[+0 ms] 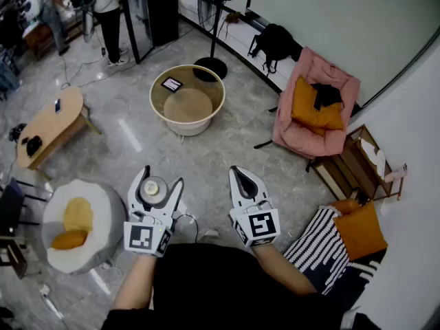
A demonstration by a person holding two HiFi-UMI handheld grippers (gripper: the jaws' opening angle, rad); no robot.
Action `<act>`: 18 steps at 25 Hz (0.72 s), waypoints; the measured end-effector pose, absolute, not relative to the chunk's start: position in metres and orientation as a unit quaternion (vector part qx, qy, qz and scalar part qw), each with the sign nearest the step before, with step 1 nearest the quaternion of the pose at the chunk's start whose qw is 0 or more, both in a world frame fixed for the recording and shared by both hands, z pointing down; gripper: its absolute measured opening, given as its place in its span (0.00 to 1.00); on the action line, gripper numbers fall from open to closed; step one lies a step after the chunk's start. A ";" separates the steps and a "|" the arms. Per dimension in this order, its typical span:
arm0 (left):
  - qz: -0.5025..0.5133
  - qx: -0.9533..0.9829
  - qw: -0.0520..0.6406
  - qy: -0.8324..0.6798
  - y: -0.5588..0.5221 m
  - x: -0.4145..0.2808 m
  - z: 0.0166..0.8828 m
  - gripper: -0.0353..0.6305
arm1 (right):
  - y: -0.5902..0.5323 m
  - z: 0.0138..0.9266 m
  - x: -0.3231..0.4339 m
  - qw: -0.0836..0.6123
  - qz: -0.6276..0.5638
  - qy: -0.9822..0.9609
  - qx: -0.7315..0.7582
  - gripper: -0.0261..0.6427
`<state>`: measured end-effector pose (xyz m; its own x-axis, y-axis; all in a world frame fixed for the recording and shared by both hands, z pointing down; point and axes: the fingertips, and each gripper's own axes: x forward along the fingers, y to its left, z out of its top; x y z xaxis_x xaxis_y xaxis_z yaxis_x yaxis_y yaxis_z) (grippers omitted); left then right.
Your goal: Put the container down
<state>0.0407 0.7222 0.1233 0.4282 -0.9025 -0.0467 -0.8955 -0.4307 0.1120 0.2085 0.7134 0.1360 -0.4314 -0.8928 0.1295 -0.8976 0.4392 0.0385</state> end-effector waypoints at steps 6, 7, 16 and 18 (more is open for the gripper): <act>-0.058 0.837 0.051 -0.542 0.736 0.073 0.128 0.61 | 0.726 0.139 0.241 0.055 0.021 -0.852 0.519 0.07; -0.058 0.836 0.053 -0.544 0.736 0.075 0.128 0.61 | 0.726 0.141 0.244 0.058 0.027 -0.853 0.518 0.07; -0.045 0.844 0.038 -0.533 0.714 0.095 0.128 0.61 | 0.700 0.159 0.247 0.073 0.029 -0.858 0.507 0.07; -0.048 0.846 0.043 -0.529 0.699 0.095 0.130 0.61 | 0.688 0.161 0.247 0.077 0.031 -0.857 0.509 0.07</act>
<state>0.0945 0.6987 0.1302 0.4353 -0.8996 -0.0352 -0.8915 -0.4361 0.1229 0.2470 0.6880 0.1614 -0.4693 -0.8678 0.1631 -0.8773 0.4793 0.0258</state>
